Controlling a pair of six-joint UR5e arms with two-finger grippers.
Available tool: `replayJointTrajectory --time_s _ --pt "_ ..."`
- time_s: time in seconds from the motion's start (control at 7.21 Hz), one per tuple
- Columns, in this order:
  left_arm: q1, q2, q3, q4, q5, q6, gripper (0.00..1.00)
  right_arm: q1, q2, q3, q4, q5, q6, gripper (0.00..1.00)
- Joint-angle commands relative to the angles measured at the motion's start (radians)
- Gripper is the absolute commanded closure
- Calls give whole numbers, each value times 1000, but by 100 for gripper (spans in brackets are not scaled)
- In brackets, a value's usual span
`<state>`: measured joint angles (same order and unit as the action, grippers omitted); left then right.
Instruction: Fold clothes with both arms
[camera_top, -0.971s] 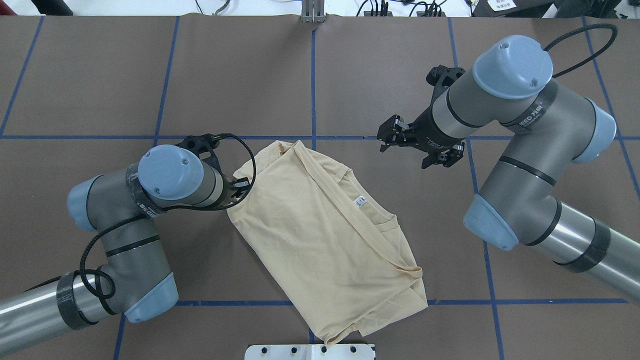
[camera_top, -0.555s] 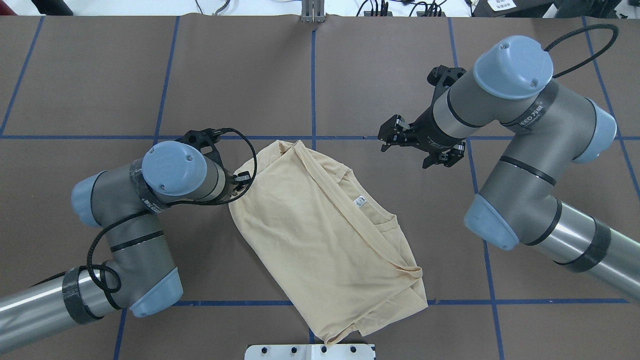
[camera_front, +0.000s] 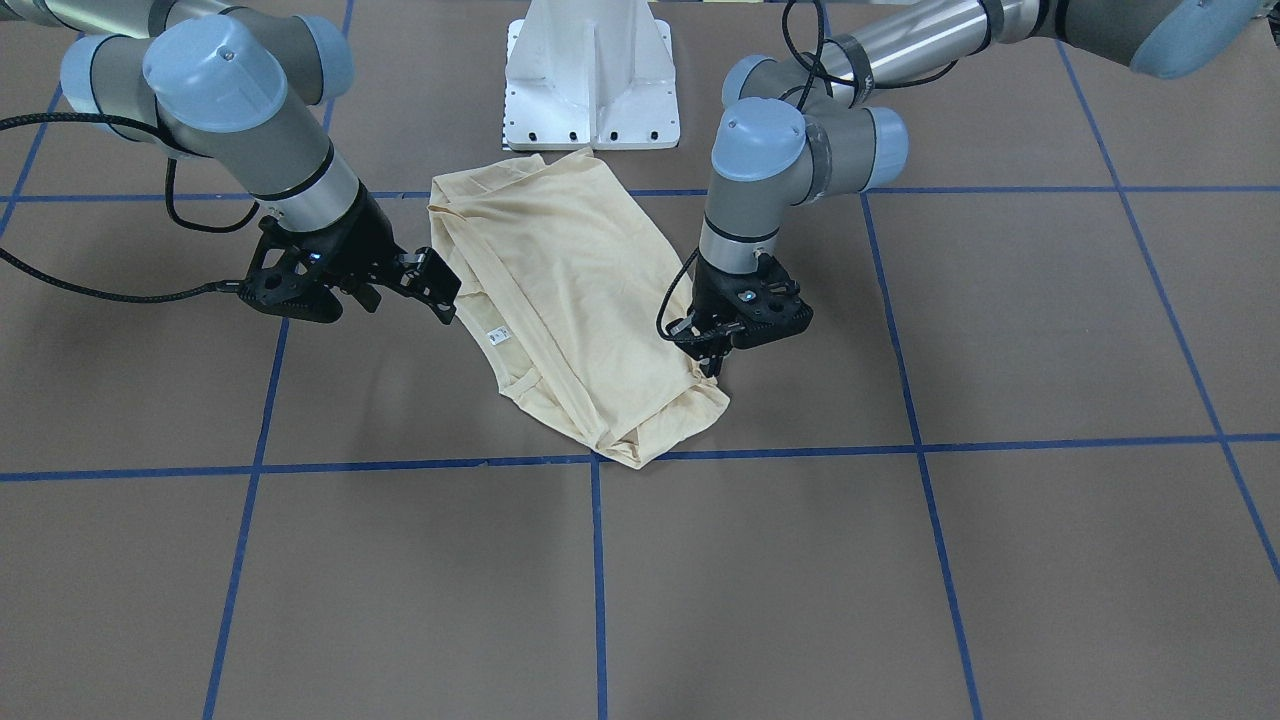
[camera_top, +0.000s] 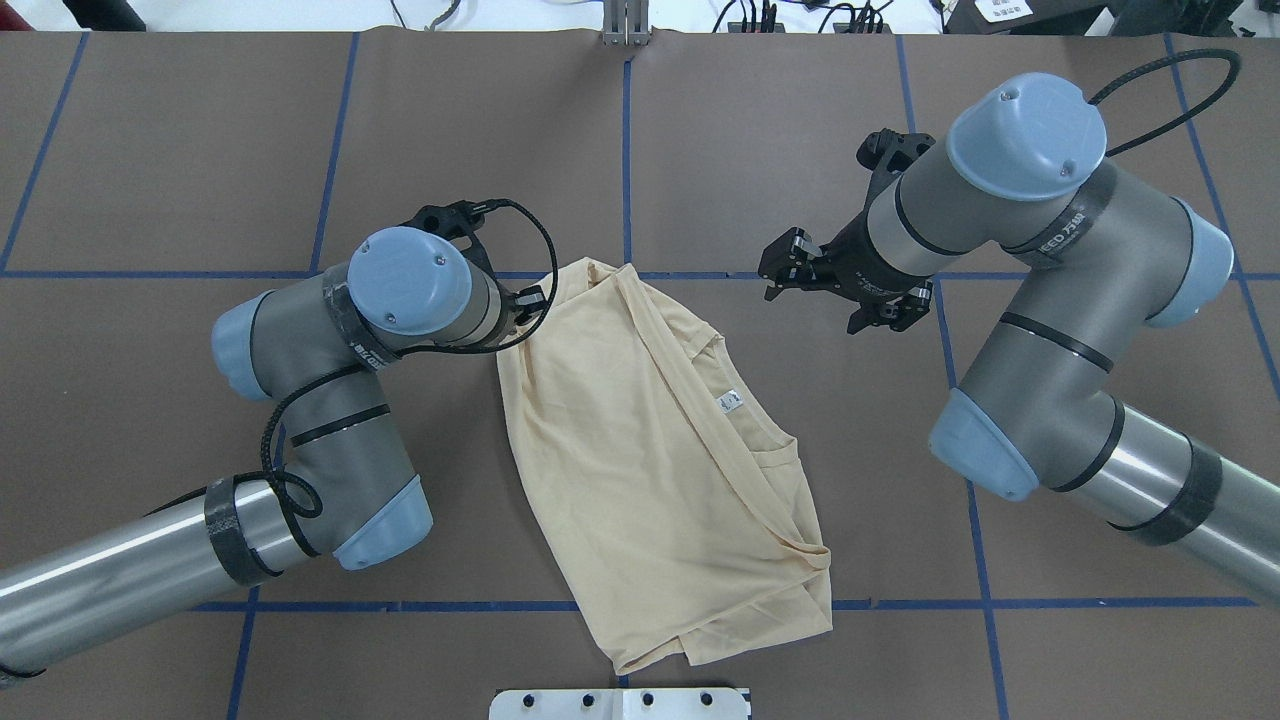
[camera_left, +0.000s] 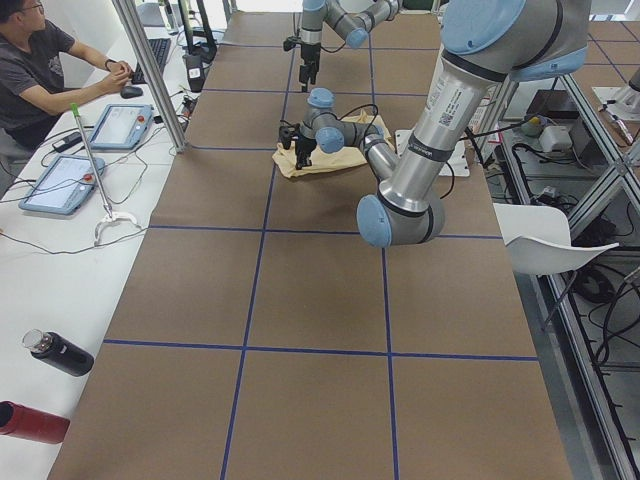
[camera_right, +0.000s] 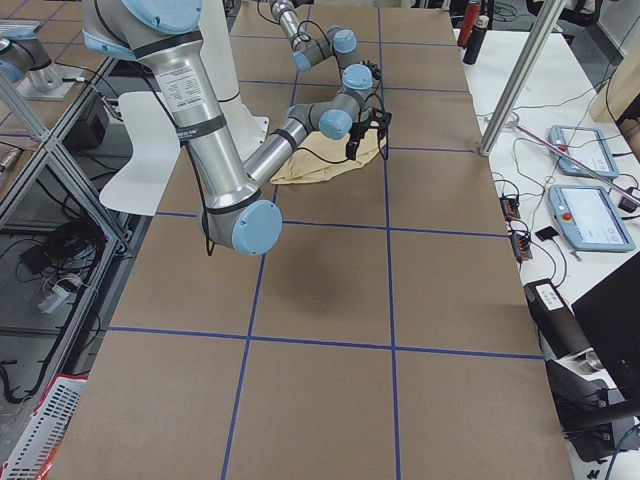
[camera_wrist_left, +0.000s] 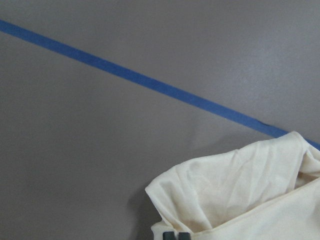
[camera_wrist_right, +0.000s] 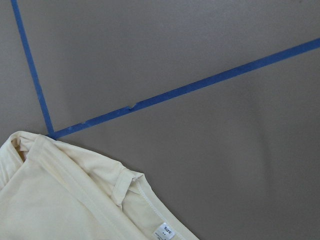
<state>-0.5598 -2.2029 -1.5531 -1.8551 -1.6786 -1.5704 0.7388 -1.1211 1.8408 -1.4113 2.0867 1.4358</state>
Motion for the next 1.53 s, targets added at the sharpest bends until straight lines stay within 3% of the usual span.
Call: replayJointTrajectory --time_s 0.0,0.28,0.97,1.39 --pt "-29 -49 121 -100 2 3 100 1 -2 1 0 -4 2 0" --pt "-42 -130 246 -182 2 1 100 2 -3 5 0 -4 2 0" --pt "-94 -210 401 -340 2 12 100 4 -16 14 2 -4 2 0" --pt "-103 -216 415 -342 19 78 100 4 -17 17 2 -5 2 0"
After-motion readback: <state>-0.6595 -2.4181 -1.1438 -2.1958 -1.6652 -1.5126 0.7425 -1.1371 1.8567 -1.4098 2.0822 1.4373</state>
